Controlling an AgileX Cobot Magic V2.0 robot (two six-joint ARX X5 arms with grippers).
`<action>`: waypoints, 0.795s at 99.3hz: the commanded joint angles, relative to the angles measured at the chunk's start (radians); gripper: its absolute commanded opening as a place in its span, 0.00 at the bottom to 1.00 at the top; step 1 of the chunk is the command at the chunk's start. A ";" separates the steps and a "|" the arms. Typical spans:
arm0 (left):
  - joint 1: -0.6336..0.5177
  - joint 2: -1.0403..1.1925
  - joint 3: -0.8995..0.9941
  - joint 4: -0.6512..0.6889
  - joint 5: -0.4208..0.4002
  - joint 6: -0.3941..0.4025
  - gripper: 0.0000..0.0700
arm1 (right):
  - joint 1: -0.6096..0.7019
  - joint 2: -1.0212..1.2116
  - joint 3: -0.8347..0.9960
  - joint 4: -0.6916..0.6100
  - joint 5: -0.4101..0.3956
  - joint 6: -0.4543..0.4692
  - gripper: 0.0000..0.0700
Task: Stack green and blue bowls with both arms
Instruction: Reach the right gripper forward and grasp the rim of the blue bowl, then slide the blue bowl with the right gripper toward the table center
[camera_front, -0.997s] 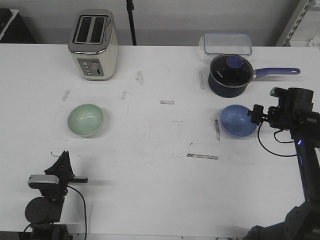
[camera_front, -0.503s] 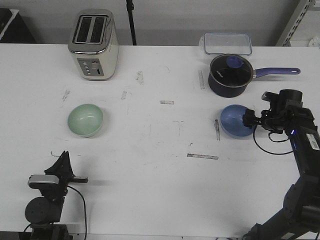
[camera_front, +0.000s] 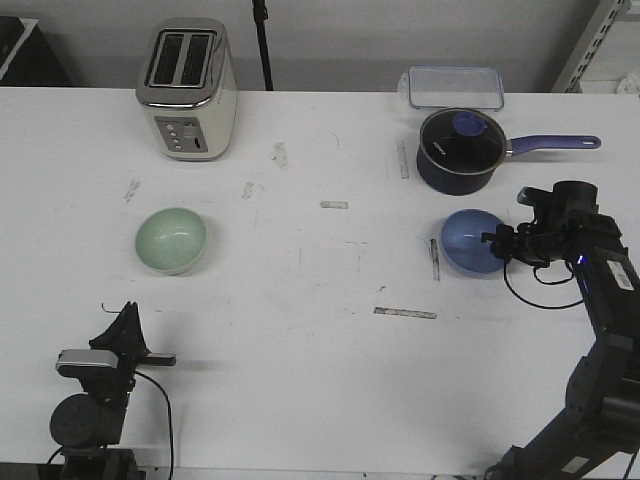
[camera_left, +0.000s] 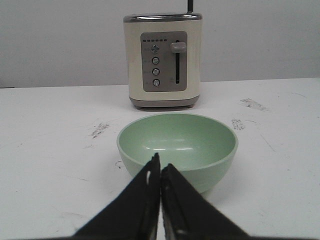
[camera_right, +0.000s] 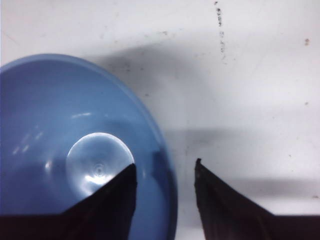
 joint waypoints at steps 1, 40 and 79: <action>0.001 -0.002 -0.022 0.013 -0.002 0.001 0.00 | -0.003 0.025 0.015 0.006 -0.002 -0.008 0.23; 0.001 -0.002 -0.022 0.013 -0.002 0.001 0.00 | -0.003 0.006 0.016 0.002 -0.014 0.027 0.01; 0.001 -0.002 -0.022 0.013 -0.002 0.001 0.00 | 0.031 -0.117 0.016 -0.014 -0.115 0.125 0.01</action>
